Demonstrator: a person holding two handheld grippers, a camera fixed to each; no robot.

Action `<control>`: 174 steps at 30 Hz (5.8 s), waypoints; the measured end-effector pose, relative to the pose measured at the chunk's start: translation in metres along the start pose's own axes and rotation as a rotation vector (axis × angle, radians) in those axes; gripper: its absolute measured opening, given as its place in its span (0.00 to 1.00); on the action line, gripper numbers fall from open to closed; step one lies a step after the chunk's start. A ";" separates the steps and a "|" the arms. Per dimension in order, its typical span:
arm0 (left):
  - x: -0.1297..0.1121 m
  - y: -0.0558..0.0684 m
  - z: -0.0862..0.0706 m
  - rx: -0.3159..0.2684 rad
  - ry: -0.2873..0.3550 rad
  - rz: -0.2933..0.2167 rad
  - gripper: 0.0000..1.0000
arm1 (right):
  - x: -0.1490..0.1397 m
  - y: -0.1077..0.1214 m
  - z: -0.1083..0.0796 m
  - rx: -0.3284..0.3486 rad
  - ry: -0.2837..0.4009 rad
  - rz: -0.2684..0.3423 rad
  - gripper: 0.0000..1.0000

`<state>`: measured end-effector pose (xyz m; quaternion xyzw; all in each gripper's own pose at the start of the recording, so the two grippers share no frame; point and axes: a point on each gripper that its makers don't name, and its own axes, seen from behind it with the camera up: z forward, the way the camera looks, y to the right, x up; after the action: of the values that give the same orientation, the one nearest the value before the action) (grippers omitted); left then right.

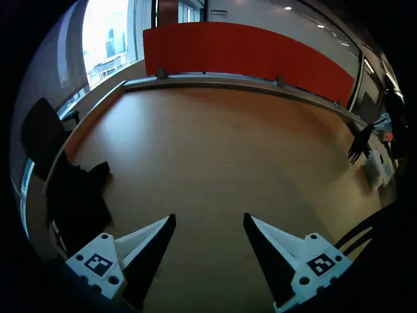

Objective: Fold towel

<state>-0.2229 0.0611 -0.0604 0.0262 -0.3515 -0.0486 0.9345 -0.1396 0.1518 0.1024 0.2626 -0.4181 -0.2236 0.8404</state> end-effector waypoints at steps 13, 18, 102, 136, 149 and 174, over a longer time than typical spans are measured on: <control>0.002 0.003 0.001 0.003 -0.006 0.006 0.96 | -0.017 0.018 0.000 -0.016 -0.031 0.022 0.04; 0.003 0.006 0.002 0.001 -0.005 0.010 0.96 | -0.021 0.017 0.000 -0.017 -0.035 0.030 0.04; -0.010 0.025 -0.006 0.001 -0.032 0.067 0.96 | -0.293 -0.014 0.018 -0.117 -0.451 0.342 0.05; -0.009 0.026 -0.011 -0.019 -0.019 0.079 0.96 | -0.283 -0.031 0.006 -0.119 -0.423 0.356 0.77; -0.002 0.027 -0.008 -0.049 -0.011 0.085 0.96 | -0.255 -0.045 0.000 -0.132 -0.349 0.384 0.99; 0.027 0.024 0.001 -0.075 0.029 0.086 0.96 | -0.167 -0.052 -0.021 -0.288 0.100 0.582 0.99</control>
<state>-0.2015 0.0821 -0.0403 -0.0231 -0.3368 -0.0211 0.9410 -0.2224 0.2170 -0.0390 0.0212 -0.3979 -0.0175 0.9170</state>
